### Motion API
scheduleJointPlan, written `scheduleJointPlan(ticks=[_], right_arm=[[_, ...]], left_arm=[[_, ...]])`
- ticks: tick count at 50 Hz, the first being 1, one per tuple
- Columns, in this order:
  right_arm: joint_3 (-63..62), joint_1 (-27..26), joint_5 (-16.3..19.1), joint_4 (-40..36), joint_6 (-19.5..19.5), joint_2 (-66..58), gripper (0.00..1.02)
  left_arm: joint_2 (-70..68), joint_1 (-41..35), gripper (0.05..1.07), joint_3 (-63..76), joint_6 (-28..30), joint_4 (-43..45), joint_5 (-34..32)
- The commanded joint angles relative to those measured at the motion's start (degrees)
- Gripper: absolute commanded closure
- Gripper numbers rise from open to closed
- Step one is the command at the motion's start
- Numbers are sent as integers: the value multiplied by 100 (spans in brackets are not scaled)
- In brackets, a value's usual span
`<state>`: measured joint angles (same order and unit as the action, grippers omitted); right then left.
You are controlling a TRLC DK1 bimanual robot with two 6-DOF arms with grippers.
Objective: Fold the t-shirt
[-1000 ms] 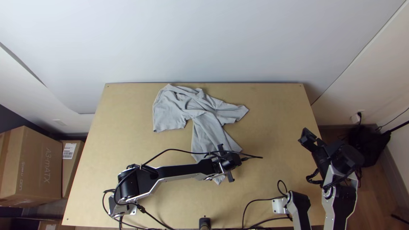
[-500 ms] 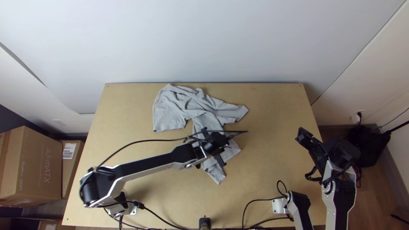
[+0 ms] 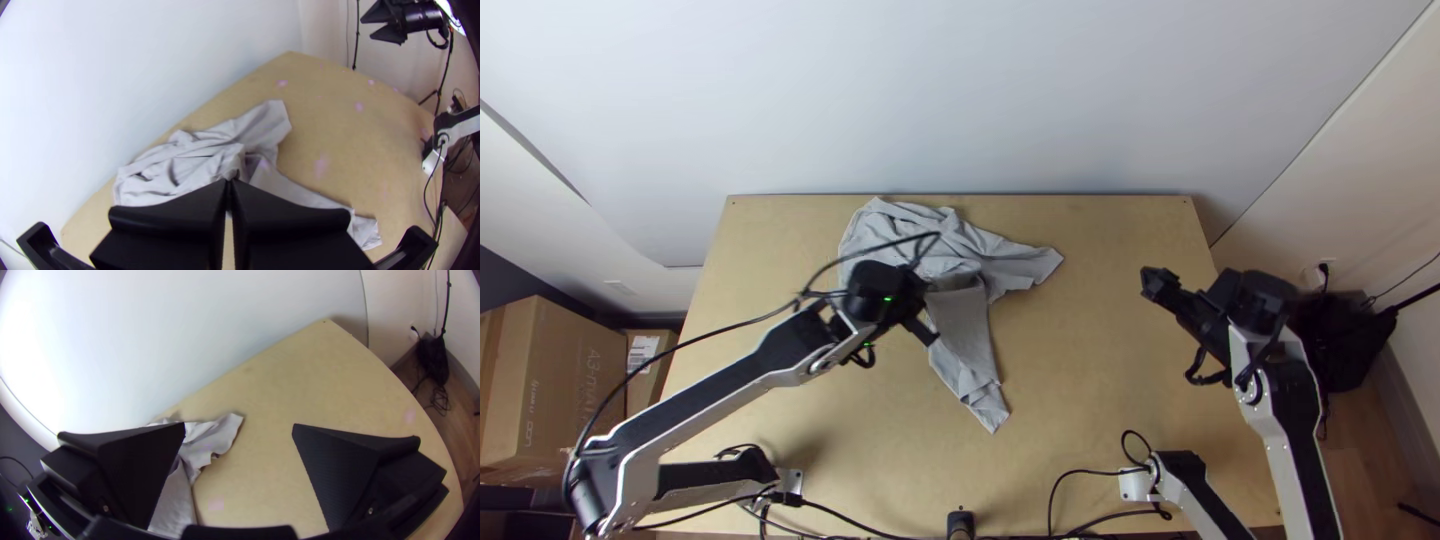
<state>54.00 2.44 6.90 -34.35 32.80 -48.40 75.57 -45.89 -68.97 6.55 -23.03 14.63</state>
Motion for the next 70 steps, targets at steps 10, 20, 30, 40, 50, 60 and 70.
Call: scheduleJointPlan(ticks=[10, 20, 30, 40, 50, 60, 70], right_arm=[[1552, 1031, -57, -177, -45, -1813, 4], [3372, 1602, -57, -845, -10, -3465, 4], [5226, 2191, -57, -925, -283, -4986, 4], [6993, 2727, -48, -1153, -450, -6533, 4], [7757, 3228, -39, -986, -502, -7702, 4], [7881, 3580, -13, -116, -678, -8475, 4], [7881, 3685, -804, 772, -1188, -9029, 4]], left_arm=[[-1756, 968, 105, 252, -66, -703, -48], [-2899, 1214, 105, 824, 84, -1143, -92], [-4024, 1354, 105, 1351, 154, -1775, -101], [-4832, 1319, 105, 1632, 163, -2558, -567], [-5289, 889, 105, 1773, 303, -3533, -989], [-5465, 590, 105, 1852, 488, -4228, -1024], [-5518, 599, 105, 1966, 532, -4192, -1024]])
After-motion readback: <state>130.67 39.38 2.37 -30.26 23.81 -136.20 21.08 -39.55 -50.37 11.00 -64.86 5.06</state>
